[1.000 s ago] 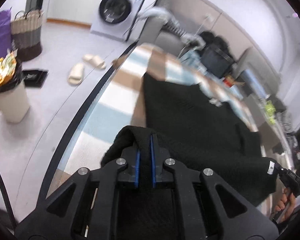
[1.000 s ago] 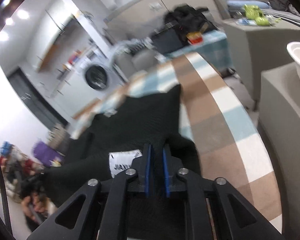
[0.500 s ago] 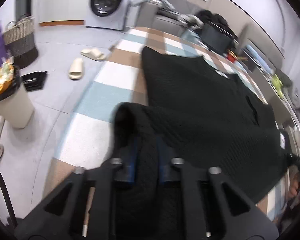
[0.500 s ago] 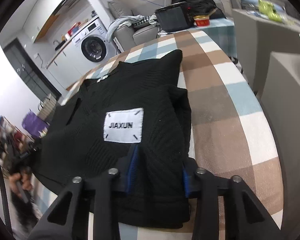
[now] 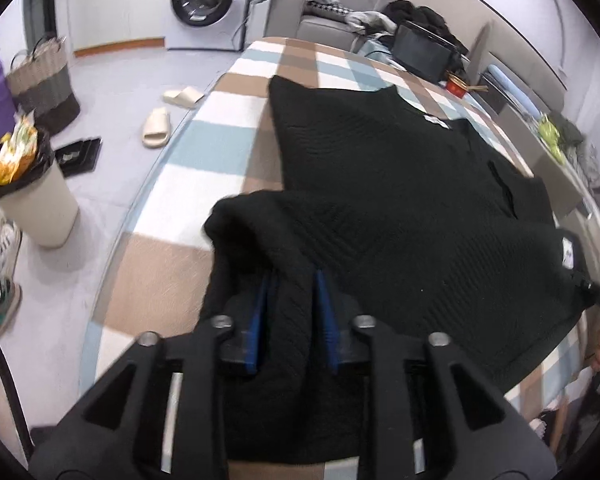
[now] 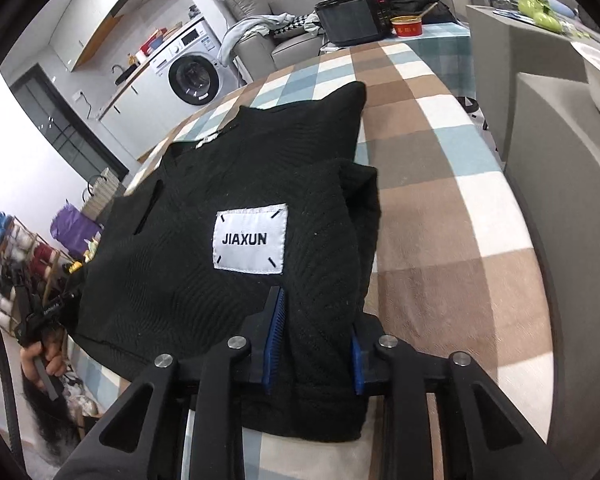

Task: Fold small clothes

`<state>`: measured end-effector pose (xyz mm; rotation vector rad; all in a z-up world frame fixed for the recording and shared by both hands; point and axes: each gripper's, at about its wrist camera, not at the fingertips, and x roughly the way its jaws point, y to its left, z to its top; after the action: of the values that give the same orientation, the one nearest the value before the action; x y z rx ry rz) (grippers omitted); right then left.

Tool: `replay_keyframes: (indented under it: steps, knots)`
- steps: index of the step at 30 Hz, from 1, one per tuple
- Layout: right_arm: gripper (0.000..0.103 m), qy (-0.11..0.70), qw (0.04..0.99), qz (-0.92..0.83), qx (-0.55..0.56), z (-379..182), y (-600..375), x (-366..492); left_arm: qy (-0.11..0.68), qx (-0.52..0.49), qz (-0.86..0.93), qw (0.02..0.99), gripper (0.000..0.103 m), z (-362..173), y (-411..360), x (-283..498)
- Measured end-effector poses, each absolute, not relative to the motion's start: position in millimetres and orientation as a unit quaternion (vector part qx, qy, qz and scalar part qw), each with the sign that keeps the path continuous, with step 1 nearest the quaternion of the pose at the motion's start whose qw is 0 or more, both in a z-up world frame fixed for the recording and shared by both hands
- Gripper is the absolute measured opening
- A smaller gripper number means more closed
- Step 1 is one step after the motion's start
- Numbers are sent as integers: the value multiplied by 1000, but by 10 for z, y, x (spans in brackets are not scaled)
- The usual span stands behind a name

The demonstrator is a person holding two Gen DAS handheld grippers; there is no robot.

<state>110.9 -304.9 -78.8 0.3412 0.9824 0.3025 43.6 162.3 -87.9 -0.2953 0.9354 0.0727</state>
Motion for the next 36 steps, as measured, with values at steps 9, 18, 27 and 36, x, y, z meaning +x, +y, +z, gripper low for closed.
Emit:
replay_keyframes:
  steps: [9, 18, 27, 36]
  knots:
    - [29, 438, 853, 190, 210, -539, -3246, 923, 427, -181, 2, 886, 27, -658, 1719, 96]
    - [29, 462, 844, 197, 186, -636, -3044, 955, 444, -155, -15, 883, 27, -633, 1541, -86]
    - [24, 471, 843, 191, 175, -736, -2998, 972, 442, -152, 23, 884, 8, -785, 1652, -11]
    - [6, 390, 867, 199, 238, -440, -3161, 974, 364, -225, -1, 904, 5, -410, 1833, 41]
